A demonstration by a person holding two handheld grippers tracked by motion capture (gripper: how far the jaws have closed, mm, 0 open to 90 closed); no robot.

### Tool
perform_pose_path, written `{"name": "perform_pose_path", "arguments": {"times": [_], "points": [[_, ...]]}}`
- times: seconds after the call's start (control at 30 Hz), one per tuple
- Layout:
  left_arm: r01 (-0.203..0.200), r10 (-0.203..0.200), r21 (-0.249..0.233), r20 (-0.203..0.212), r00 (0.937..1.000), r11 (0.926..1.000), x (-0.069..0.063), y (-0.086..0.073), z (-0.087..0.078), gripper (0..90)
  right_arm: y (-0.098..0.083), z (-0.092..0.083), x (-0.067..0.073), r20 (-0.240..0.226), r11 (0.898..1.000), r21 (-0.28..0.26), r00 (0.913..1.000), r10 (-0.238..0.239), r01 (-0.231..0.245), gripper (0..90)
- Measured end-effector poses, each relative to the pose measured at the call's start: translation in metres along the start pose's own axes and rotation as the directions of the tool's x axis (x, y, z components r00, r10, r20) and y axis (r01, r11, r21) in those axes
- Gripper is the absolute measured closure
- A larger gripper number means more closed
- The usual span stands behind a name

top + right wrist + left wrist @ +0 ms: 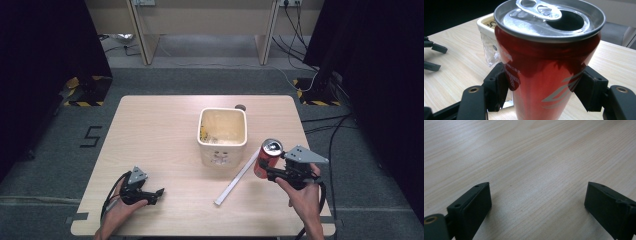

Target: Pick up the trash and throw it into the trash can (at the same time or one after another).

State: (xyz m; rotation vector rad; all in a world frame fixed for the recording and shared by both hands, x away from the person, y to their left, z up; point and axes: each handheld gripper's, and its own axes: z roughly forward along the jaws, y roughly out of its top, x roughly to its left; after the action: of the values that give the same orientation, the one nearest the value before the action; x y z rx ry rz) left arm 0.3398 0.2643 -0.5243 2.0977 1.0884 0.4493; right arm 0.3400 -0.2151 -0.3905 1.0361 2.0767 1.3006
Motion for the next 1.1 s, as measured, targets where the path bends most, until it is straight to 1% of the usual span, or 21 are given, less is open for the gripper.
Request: {"name": "perform_pose_path", "arguments": {"times": [0.2,0.67,0.9,1.0,1.1], "points": [[0.000,0.000,0.000,0.000,1.0000,1.0000,0.000,0.000,0.000,6.5,0.007,-0.003,-0.001,0.002,1.000,-0.012,1.0000,0.005,-0.005,33.9],[-0.002,0.002,0.002,0.000,1.0000,1.0000,0.000,0.000,0.000,6.5,0.017,-0.004,-0.001,-0.001,1.000,-0.022,1.0000,0.006,-0.006,33.9],[-0.002,0.002,0.002,0.000,1.0000,1.0000,0.000,0.000,0.000,6.5,0.022,-0.004,-0.002,0.008,1.000,-0.025,0.9999,0.007,-0.006,33.9],[-0.002,0.002,0.002,0.000,1.0000,1.0000,0.000,0.000,0.000,6.5,0.027,-0.007,-0.001,0.017,1.000,-0.030,0.9998,-0.003,0.004,33.9],[-0.002,0.002,0.002,0.000,1.0000,1.0000,0.000,0.000,0.000,6.5,0.030,-0.008,-0.002,0.020,0.999,-0.036,0.9998,-0.002,0.003,33.9]]}}
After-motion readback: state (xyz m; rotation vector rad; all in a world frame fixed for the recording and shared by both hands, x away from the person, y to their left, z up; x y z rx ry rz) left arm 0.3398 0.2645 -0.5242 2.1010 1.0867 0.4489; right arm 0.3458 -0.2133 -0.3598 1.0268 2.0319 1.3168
